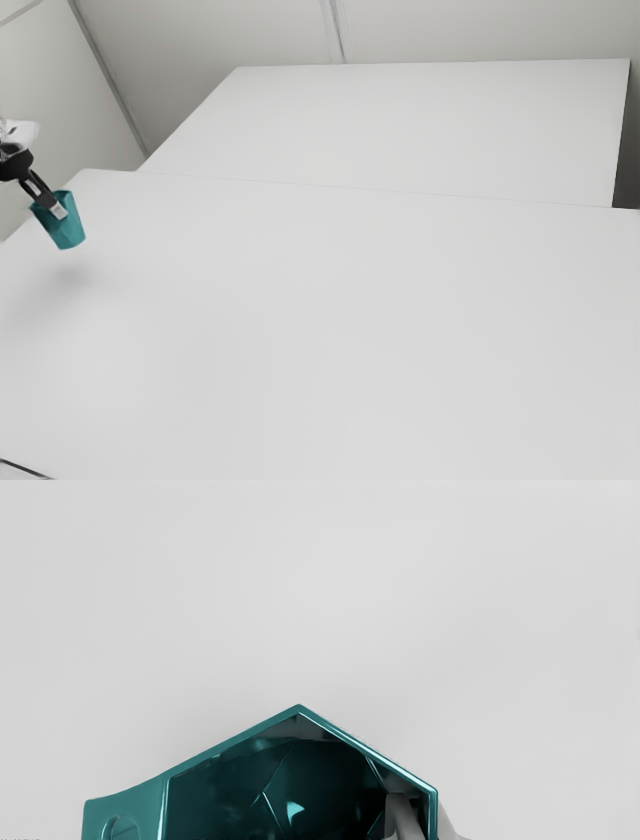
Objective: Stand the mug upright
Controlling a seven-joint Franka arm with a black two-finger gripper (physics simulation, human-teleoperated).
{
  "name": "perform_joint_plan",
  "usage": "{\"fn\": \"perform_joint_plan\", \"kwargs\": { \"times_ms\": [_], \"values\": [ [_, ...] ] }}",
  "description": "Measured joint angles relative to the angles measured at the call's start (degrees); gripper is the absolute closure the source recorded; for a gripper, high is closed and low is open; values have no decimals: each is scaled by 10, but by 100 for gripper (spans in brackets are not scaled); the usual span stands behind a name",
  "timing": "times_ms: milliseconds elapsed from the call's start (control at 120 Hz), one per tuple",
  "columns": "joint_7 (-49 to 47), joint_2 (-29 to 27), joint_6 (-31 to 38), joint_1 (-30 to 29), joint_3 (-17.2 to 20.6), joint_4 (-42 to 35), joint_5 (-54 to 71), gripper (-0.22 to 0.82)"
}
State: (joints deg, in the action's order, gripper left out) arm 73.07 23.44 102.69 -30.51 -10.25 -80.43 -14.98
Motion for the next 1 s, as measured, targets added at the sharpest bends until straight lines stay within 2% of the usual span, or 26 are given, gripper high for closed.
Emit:
{"fn": "perform_joint_plan", "kwargs": {
  "times_ms": [92, 258, 567, 858, 1000],
  "values": [
    [-30, -30, 2, 50, -30, -43, 1, 79],
    [-89, -100, 22, 102, -38, -130, 19, 79],
    [-211, -189, 43, 184, -37, -230, 78, 79],
    [-333, -249, 86, 272, -32, -329, 126, 79],
    [-396, -275, 108, 269, -6, -372, 149, 79]
  ]
}}
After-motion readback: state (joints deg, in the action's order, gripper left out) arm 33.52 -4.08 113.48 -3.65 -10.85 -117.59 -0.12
